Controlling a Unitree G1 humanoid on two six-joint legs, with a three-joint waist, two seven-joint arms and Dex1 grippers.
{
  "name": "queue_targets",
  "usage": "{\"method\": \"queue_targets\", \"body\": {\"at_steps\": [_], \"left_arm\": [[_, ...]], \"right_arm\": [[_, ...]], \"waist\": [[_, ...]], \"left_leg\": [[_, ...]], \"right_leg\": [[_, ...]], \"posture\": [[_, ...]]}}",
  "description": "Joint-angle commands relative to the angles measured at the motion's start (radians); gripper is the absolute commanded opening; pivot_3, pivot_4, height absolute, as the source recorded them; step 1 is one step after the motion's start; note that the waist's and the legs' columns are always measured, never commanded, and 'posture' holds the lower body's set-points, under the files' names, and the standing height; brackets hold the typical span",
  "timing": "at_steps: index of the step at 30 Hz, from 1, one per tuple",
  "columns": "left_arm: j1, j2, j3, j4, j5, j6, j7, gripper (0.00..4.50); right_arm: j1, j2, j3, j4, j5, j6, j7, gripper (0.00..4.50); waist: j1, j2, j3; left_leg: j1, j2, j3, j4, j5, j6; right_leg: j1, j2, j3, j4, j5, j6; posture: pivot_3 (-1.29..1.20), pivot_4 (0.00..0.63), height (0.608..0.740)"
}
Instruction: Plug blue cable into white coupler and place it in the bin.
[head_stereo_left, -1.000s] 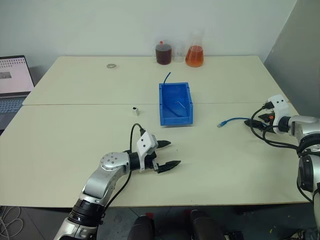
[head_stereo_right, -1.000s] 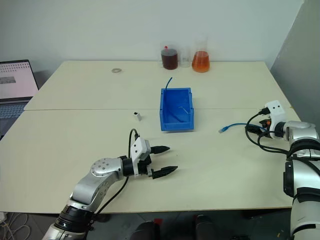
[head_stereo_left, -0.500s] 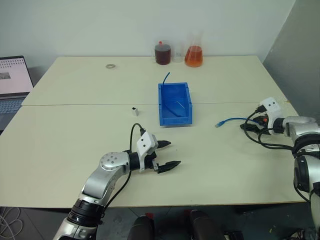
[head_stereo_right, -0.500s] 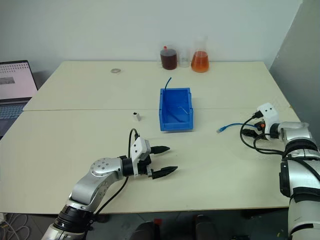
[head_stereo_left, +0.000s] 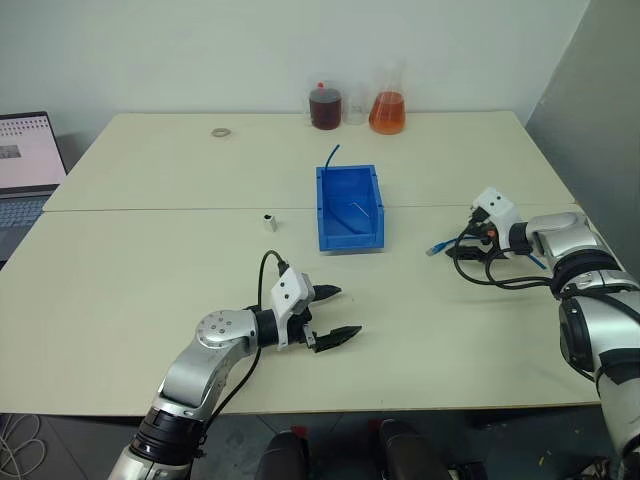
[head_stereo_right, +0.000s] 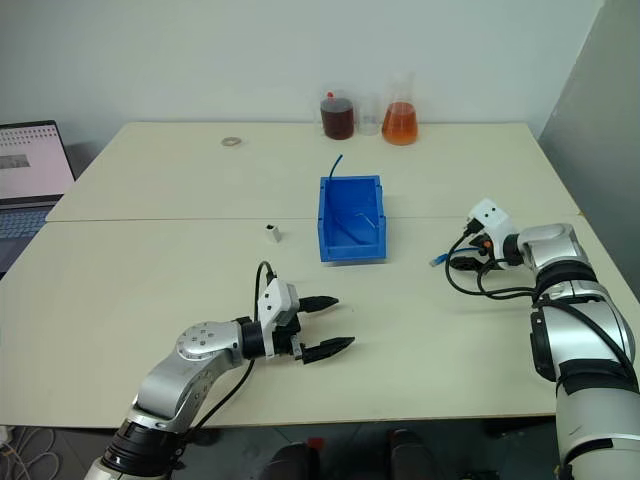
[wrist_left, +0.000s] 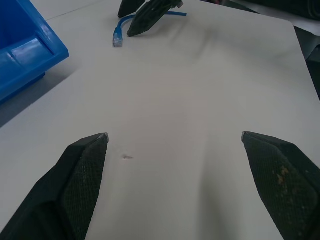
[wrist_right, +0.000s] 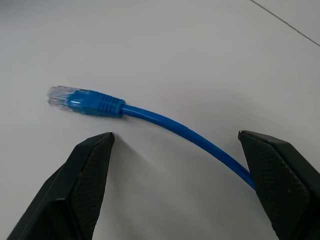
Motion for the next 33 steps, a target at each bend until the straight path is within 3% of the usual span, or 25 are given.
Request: {"method": "queue_targets", "body": {"at_steps": [1,4,8,20,22,30,33], "left_arm": [[0.006,0.006,0.021,-0.055,-0.025,0.005,0.010,4.50],[0.015,0.008,0.024,-0.069,-0.027,0.015,0.014,4.50],[0.027,0.015,0.037,-0.085,-0.029,0.029,0.022,4.50],[0.005,0.025,0.040,-0.075,-0.038,0.035,0.023,4.50],[-0.005,0.026,0.039,-0.066,-0.038,0.032,0.016,4.50],[-0.027,0.023,0.029,-0.043,-0.034,0.023,0.004,4.50],[-0.008,0.040,0.055,-0.066,-0.040,0.030,0.008,4.50]], "right_arm": [[-0.038,0.012,0.014,0.004,-0.019,-0.011,0.041,4.20],[-0.043,0.023,0.013,0.010,-0.024,0.009,0.044,4.20],[-0.046,0.022,0.008,0.014,-0.028,0.023,0.044,3.49],[-0.042,0.008,0.000,0.012,-0.030,0.025,0.071,0.33],[-0.042,0.004,-0.001,0.012,-0.030,0.025,0.075,0.01],[-0.040,-0.018,0.009,0.004,-0.037,-0.005,0.106,0.01],[-0.036,-0.043,0.027,-0.017,-0.047,-0.071,0.197,0.01]], "waist": [[0.000,0.000,0.000],[0.001,0.000,0.000],[0.000,0.000,0.000],[0.000,0.000,0.000],[0.000,0.000,0.000],[0.000,0.000,0.000],[0.001,0.000,0.000]], "left_leg": [[0.000,0.000,0.000,0.000,0.000,0.000],[0.000,0.000,0.000,0.001,0.000,0.000],[0.000,0.000,0.000,0.000,0.000,0.000],[0.000,0.000,0.000,0.000,0.000,0.000],[0.000,0.000,0.000,0.000,0.000,0.000],[0.000,0.000,0.000,0.001,0.000,0.000],[0.000,0.000,0.000,0.001,0.000,0.000]], "right_leg": [[0.000,0.000,0.000,0.000,0.000,0.000],[0.000,0.000,0.000,0.000,0.000,0.000],[0.000,0.000,0.000,0.001,0.000,0.000],[0.000,0.000,0.000,0.001,0.000,0.000],[0.000,0.000,0.000,0.001,0.000,0.000],[0.000,0.000,0.000,0.001,0.000,0.000],[0.000,0.000,0.000,0.000,0.000,0.000]], "posture": [[0.00,0.150,0.740],[0.00,0.150,0.740],[0.00,0.150,0.740],[0.00,0.150,0.740],[0.00,0.150,0.740],[0.00,0.150,0.740],[0.00,0.150,0.740]]}}
